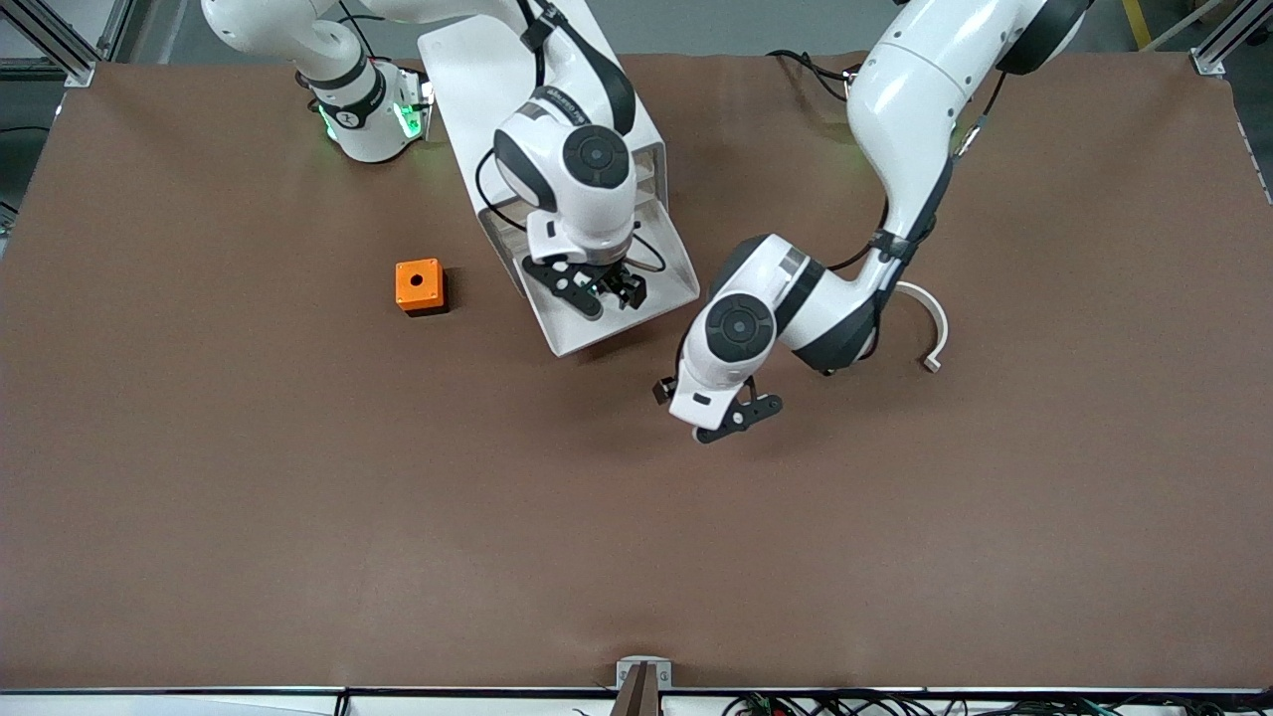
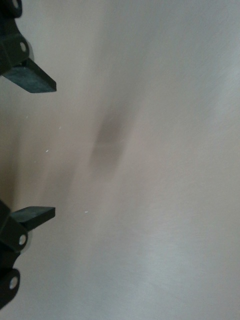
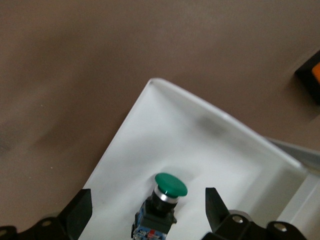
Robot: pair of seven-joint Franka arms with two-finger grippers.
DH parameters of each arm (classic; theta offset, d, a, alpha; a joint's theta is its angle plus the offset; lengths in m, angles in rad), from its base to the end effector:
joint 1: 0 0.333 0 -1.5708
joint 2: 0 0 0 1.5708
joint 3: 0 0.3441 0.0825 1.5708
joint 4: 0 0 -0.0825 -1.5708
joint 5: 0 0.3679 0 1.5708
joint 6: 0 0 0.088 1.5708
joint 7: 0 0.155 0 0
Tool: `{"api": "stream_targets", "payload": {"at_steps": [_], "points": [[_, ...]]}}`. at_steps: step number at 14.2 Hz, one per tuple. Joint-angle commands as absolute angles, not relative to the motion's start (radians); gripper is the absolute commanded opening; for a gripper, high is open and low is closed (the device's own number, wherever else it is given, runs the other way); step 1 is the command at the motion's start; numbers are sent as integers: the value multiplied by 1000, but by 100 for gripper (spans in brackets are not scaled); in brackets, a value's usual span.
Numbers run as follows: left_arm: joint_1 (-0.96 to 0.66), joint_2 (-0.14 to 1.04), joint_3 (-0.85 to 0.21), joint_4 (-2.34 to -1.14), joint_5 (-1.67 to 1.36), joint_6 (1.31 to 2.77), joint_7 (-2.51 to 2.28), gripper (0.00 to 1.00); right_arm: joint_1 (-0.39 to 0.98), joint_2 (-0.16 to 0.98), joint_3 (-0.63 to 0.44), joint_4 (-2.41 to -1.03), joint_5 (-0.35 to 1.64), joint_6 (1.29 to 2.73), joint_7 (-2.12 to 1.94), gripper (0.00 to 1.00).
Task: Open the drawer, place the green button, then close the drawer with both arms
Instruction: 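Raise the right gripper out while the left gripper moves to the drawer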
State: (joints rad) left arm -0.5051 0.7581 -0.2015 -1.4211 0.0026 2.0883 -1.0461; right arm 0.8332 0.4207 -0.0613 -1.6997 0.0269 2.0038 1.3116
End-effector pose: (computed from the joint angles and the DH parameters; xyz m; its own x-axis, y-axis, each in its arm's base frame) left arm 0.5637 -0.4484 0.2295 0.9146 0.3726 -0.1572 0.3771 -0.9262 -0.0011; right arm 0.4558 0.4522 0.3278 0.8522 -0.5226 -0.0276 -0.5168 -0.8487 0.1121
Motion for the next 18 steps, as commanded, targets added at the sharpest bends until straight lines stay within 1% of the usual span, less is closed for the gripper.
{"api": "stream_targets", "payload": {"at_steps": [1, 6, 11, 13, 18], "points": [[-526, 738, -204, -1476, -11, 2121, -1052, 100, 753, 397, -51, -1620, 14, 1873, 1073, 100], [-526, 742, -307, -1494, -18, 2123, -1089, 100, 576, 309, -54, -1626, -8, 1801, 668, 100], [-529, 747, -374, -1508, -38, 2121, -1198, 100, 381, 200, -55, -1626, -20, 1701, 337, 100], [-529, 747, -405, -1520, -38, 2121, -1227, 100, 303, 158, -55, -1626, -63, 1657, 217, 100], [-537, 749, -471, -1526, -77, 2121, -1304, 100, 94, 88, -54, -1628, -67, 1611, -73, 100]]}}
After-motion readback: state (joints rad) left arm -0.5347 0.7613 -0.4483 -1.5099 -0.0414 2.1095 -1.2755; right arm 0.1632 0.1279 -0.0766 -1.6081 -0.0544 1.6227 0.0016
